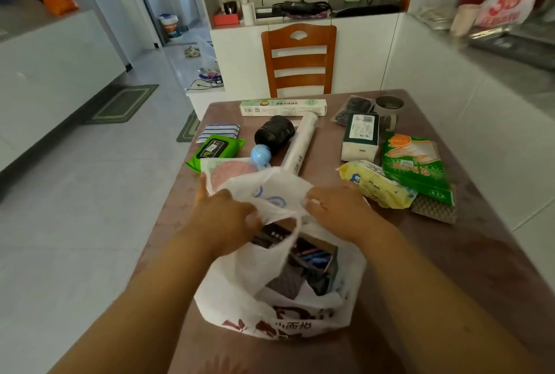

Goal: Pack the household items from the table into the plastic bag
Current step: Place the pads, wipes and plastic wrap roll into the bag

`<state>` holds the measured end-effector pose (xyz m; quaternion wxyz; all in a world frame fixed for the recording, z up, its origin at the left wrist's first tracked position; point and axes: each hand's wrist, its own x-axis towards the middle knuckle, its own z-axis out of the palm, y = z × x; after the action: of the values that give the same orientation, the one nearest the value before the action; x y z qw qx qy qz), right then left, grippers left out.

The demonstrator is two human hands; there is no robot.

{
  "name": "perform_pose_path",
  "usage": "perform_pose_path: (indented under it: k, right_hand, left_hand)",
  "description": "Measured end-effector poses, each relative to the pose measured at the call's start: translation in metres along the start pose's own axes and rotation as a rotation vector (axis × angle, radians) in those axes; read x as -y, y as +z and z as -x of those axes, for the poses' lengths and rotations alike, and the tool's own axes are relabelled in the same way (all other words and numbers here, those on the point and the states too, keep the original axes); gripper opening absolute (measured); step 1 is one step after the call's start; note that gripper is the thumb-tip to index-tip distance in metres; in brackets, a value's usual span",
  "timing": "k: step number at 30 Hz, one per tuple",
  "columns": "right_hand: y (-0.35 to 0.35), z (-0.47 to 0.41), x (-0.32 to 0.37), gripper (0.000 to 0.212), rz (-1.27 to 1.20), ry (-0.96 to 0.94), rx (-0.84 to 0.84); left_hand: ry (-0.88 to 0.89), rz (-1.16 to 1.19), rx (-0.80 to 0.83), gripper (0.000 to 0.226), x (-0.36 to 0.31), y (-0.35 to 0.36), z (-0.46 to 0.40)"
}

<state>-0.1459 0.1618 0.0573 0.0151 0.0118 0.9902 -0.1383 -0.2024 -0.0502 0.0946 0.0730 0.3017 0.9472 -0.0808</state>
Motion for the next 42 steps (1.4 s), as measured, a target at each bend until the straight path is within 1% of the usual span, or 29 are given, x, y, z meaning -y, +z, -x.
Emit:
perform_pose_path:
  k: [3, 5, 7, 8, 9, 10, 11, 12, 13, 14, 15, 17, 18, 19, 21, 24, 26, 28, 29, 31, 32, 33, 34, 35, 36, 38, 40, 41, 42]
  right_hand:
    - [-0.002, 0.002, -0.005, 0.059, -0.065, 0.165, 0.164]
    - [-0.004, 0.002, 0.0, 0.063, -0.068, 0.202, 0.143]
    - [-0.007, 0.0, 0.011, 0.059, -0.052, 0.155, 0.024]
    - [-0.01, -0.001, 0.018, 0.052, -0.087, 0.119, -0.013]
    - [-0.012, -0.002, 0.026, 0.042, -0.172, 0.091, -0.015]
    - [-0.014, -0.003, 0.035, 0.034, -0.292, 0.082, 0.025]
    - [-0.014, -0.003, 0.042, 0.029, -0.386, 0.1, 0.111]
    - [-0.013, -0.004, 0.049, 0.027, -0.423, 0.135, 0.207]
    - [-0.011, -0.005, 0.053, 0.028, -0.407, 0.191, 0.298]
    - [-0.008, -0.005, 0.053, 0.029, -0.37, 0.253, 0.367]
    - [-0.007, -0.001, 0.052, 0.033, -0.335, 0.32, 0.421]
    - [-0.008, 0.006, 0.046, 0.046, -0.245, 0.427, 0.468]
    - [-0.007, 0.008, 0.044, 0.054, -0.2, 0.469, 0.457]
    - [-0.003, 0.008, 0.041, 0.06, -0.2, 0.494, 0.435]
    - [0.008, 0.001, 0.044, 0.065, -0.334, 0.518, 0.435]
    - [0.026, -0.007, 0.054, 0.074, -0.674, 0.563, 0.494]
    - [0.033, -0.007, 0.057, 0.077, -0.888, 0.555, 0.451]
    - [0.03, -0.004, 0.061, 0.074, -1.088, 0.548, 0.39]
    - [0.027, -0.003, 0.062, 0.073, -1.2, 0.523, 0.391]
    - [0.018, -0.005, 0.066, 0.074, -1.333, 0.459, 0.374]
    - [0.013, -0.007, 0.066, 0.07, -1.332, 0.46, 0.311]
    - [0.009, -0.009, 0.063, 0.064, -1.274, 0.489, 0.231]
    - [0.007, -0.011, 0.056, 0.059, -1.138, 0.54, 0.159]
    - [0.007, -0.011, 0.047, 0.06, -0.977, 0.587, 0.113]
    - [0.009, -0.01, 0.038, 0.065, -0.856, 0.624, 0.111]
    - [0.013, -0.005, 0.026, 0.074, -0.783, 0.697, 0.193]
    - [0.011, -0.001, 0.026, 0.072, -0.684, 0.651, 0.167]
    - [0.01, -0.001, 0.028, 0.069, -0.623, 0.586, 0.103]
    - [0.009, -0.002, 0.031, 0.063, -0.582, 0.502, 0.016]
  left_hand:
    - [-0.05, 0.003, 0.054, 0.051, 0.024, 0.008, 0.003]
    - [-0.03, 0.076, 0.03, 0.053, 0.027, 0.011, 0.0]
    - [0.049, 0.226, -0.106, 0.054, 0.022, 0.01, -0.002]
    - [0.084, 0.331, -0.188, 0.051, 0.016, 0.008, -0.002]
    - [0.091, 0.464, -0.234, 0.041, 0.009, 0.007, -0.003]
    - [0.087, 0.601, -0.223, 0.03, 0.003, 0.006, -0.004]
    - [0.076, 0.701, -0.151, 0.025, -0.002, 0.006, -0.006]
    - [0.069, 0.762, -0.057, 0.027, -0.006, 0.007, -0.008]
    - [0.068, 0.765, 0.042, 0.029, -0.009, 0.011, -0.009]
    - [0.079, 0.695, 0.125, 0.032, -0.011, 0.017, -0.01]
    - [0.092, 0.559, 0.18, 0.035, -0.01, 0.024, -0.012]
    - [0.101, 0.289, 0.225, 0.046, -0.003, 0.037, -0.015]
    - [0.11, 0.234, 0.221, 0.048, 0.002, 0.04, -0.016]
    - [0.117, 0.245, 0.201, 0.047, 0.004, 0.041, -0.016]
    - [0.143, 0.36, 0.16, 0.043, 0.007, 0.039, -0.015]
    - [0.147, 0.508, 0.139, 0.049, 0.008, 0.036, -0.004]
    - [0.085, 0.729, 0.057, 0.052, 0.012, 0.036, 0.001]
    - [0.023, 0.933, 0.054, 0.055, 0.014, 0.031, 0.007]
    - [0.026, 0.933, 0.072, 0.058, 0.015, 0.028, 0.009]
    - [0.082, 0.74, 0.036, 0.072, 0.021, 0.021, 0.013]
    - [0.108, 0.633, 0.0, 0.079, 0.025, 0.02, 0.016]
    - [0.1, 0.569, -0.017, 0.078, 0.033, 0.021, 0.018]
    - [0.063, 0.546, 0.002, 0.072, 0.042, 0.024, 0.019]
    - [0.007, 0.518, 0.04, 0.067, 0.052, 0.028, 0.021]
    - [-0.052, 0.491, 0.091, 0.065, 0.06, 0.033, 0.024]
    - [-0.157, 0.516, 0.152, 0.069, 0.069, 0.041, 0.03]
    - [-0.178, 0.569, 0.108, 0.068, 0.064, 0.035, 0.03]
    - [-0.125, 0.552, 0.039, 0.061, 0.058, 0.029, 0.027]
    - [-0.021, 0.485, -0.052, 0.051, 0.05, 0.022, 0.023]
